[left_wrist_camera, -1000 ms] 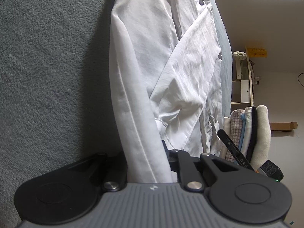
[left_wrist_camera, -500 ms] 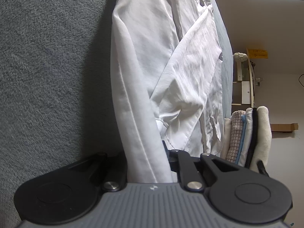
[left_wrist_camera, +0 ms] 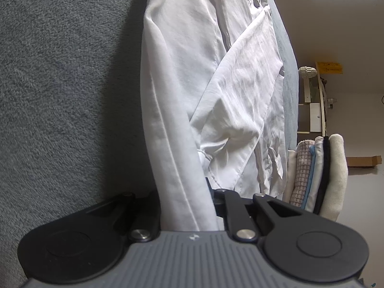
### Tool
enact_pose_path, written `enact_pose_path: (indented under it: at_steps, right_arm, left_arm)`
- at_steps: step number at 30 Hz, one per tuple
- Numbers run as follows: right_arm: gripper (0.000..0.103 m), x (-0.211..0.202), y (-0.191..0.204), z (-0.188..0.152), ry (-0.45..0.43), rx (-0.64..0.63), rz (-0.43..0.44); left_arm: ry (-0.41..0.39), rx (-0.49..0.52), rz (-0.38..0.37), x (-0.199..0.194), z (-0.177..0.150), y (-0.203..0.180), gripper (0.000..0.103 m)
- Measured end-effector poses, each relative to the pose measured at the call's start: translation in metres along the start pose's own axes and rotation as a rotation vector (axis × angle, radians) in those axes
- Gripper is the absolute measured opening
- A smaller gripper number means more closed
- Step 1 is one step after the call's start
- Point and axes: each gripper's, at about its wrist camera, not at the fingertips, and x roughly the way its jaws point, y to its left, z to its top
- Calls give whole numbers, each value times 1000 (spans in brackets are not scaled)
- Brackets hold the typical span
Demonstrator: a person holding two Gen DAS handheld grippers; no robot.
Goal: Fold clothes
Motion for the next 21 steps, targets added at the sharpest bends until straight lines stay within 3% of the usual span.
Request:
enact_pose_path:
  at_steps: [3, 7, 8, 10, 11, 13, 14, 16, 21]
  right_arm:
    - [0, 20, -71, 9, 3, 103, -207]
    - [4, 42, -139, 17, 62, 307, -383]
    - [10, 49, -150, 17, 109, 352, -410]
    - [59, 63, -163, 16, 183, 406, -476]
    - [65, 67, -161, 14, 190, 401, -515]
    - [68, 72, -153, 11, 185, 374, -565]
    - [68, 71, -139, 8, 167, 338, -540]
    - [68, 67, -99, -2, 155, 241, -357]
    - [66, 34, 61, -61, 253, -120, 425]
  left_arm:
    - [0, 15, 15, -2, 1, -1, 12]
    - [-6, 28, 30, -2, 2, -2, 12]
    - [-8, 29, 32, -3, 2, -2, 12]
    - [-11, 30, 34, -4, 2, -1, 12]
    - [-13, 30, 35, -5, 3, 0, 12]
    - [-15, 32, 37, -7, 3, 1, 12]
    - [-16, 32, 37, -9, 3, 2, 12]
    - [-19, 28, 35, -11, 5, 5, 12]
    - [-29, 22, 38, -17, 6, 10, 12]
